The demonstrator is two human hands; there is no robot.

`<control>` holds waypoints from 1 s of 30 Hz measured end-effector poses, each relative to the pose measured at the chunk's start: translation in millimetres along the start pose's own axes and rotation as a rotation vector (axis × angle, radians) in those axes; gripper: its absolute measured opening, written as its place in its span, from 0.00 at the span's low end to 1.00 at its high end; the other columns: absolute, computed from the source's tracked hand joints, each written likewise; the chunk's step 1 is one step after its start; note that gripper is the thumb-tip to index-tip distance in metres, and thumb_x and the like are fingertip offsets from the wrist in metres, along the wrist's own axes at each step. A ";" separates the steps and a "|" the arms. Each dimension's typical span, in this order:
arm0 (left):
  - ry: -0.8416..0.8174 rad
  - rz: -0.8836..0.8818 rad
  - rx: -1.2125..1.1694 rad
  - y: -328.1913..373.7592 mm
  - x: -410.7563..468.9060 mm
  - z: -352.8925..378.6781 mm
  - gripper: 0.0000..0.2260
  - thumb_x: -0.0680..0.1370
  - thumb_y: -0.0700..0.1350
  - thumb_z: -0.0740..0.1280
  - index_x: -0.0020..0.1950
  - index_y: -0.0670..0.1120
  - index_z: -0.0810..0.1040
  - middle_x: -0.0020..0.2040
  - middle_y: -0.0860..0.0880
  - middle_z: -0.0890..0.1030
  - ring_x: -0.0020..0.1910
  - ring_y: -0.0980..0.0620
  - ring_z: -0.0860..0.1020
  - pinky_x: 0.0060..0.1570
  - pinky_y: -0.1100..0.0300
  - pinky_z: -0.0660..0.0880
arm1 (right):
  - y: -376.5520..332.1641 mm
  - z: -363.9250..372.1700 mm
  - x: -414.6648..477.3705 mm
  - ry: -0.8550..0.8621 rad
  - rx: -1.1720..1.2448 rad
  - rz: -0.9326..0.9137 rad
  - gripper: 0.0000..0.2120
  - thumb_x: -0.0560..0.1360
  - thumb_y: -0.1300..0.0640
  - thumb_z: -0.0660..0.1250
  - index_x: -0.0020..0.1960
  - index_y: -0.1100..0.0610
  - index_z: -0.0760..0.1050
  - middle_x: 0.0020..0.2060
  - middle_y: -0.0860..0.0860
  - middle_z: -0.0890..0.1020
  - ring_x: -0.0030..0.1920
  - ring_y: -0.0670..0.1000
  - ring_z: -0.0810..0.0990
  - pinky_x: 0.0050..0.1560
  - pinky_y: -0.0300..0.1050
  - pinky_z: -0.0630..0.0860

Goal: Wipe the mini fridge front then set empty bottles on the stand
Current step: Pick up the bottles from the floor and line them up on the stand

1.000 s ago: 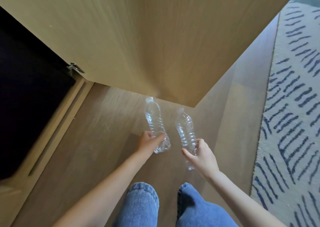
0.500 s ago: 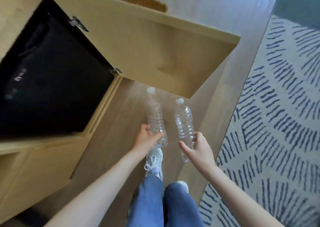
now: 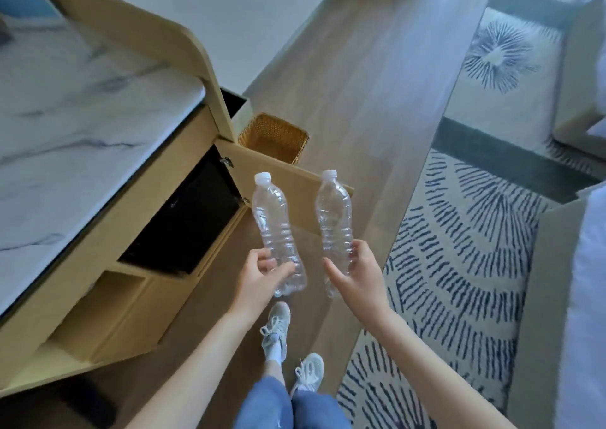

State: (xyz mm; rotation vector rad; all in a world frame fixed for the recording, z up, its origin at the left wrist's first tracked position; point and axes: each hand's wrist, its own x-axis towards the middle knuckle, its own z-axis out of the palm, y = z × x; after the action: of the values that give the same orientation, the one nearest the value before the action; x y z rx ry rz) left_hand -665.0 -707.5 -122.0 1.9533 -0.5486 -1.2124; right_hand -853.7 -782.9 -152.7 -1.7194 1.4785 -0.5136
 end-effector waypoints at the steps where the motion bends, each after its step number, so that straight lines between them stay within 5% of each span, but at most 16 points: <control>1: 0.008 0.059 0.007 15.6 -14.0 -5.6 0.24 0.63 0.57 0.75 0.56 0.55 0.73 0.52 0.53 0.79 0.48 0.62 0.77 0.38 0.70 0.71 | -17.9 -14.4 -3.5 0.033 0.001 -0.052 0.20 0.72 0.43 0.74 0.57 0.48 0.70 0.46 0.43 0.77 0.46 0.45 0.77 0.44 0.35 0.71; 5: 0.039 0.302 0.050 73.1 -53.6 -25.3 0.21 0.71 0.53 0.77 0.57 0.63 0.70 0.56 0.60 0.77 0.52 0.68 0.75 0.41 0.73 0.71 | -80.3 -63.6 -6.8 0.158 0.003 -0.227 0.22 0.72 0.44 0.75 0.59 0.45 0.67 0.46 0.37 0.73 0.46 0.43 0.76 0.45 0.28 0.68; 13: 0.187 0.653 -0.067 152.1 -114.0 -65.9 0.24 0.64 0.62 0.74 0.57 0.66 0.71 0.55 0.62 0.77 0.54 0.69 0.75 0.46 0.75 0.74 | -163.3 -107.1 -14.2 0.276 0.131 -0.410 0.30 0.69 0.37 0.72 0.65 0.50 0.70 0.52 0.43 0.77 0.51 0.48 0.78 0.52 0.41 0.73; 17: 0.278 0.691 -0.085 149.9 -135.2 -86.0 0.26 0.63 0.64 0.74 0.59 0.68 0.70 0.55 0.67 0.77 0.56 0.67 0.76 0.52 0.66 0.74 | -184.3 -100.5 -25.9 0.244 0.192 -0.480 0.27 0.70 0.39 0.74 0.65 0.46 0.69 0.52 0.41 0.77 0.51 0.48 0.78 0.52 0.45 0.77; 24: 0.443 0.698 -0.066 104.9 -168.9 -132.4 0.23 0.70 0.56 0.76 0.55 0.73 0.67 0.56 0.72 0.74 0.57 0.73 0.71 0.47 0.80 0.69 | -220.6 -55.3 -56.3 0.124 0.203 -0.573 0.22 0.70 0.37 0.71 0.58 0.32 0.63 0.51 0.37 0.76 0.51 0.45 0.78 0.52 0.49 0.79; 27: 0.507 0.677 -0.097 81.8 -177.3 -162.0 0.23 0.71 0.51 0.77 0.58 0.68 0.69 0.56 0.69 0.75 0.58 0.68 0.75 0.50 0.72 0.71 | -237.0 -29.7 -66.7 0.034 0.211 -0.581 0.24 0.70 0.36 0.71 0.61 0.36 0.65 0.53 0.38 0.78 0.54 0.47 0.79 0.54 0.52 0.79; 30: 0.596 0.646 -0.116 59.4 -187.1 -195.1 0.23 0.71 0.52 0.77 0.59 0.65 0.69 0.56 0.71 0.75 0.56 0.68 0.75 0.48 0.77 0.71 | -257.5 0.7 -78.1 -0.077 0.224 -0.597 0.32 0.67 0.34 0.70 0.66 0.45 0.67 0.54 0.42 0.79 0.54 0.47 0.80 0.53 0.54 0.80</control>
State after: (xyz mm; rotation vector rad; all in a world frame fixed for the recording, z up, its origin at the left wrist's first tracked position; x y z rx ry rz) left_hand -575.2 -542.2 81.0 1.7163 -0.6897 -0.2369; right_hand -709.2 -707.3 61.3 -1.9583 0.7972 -0.8732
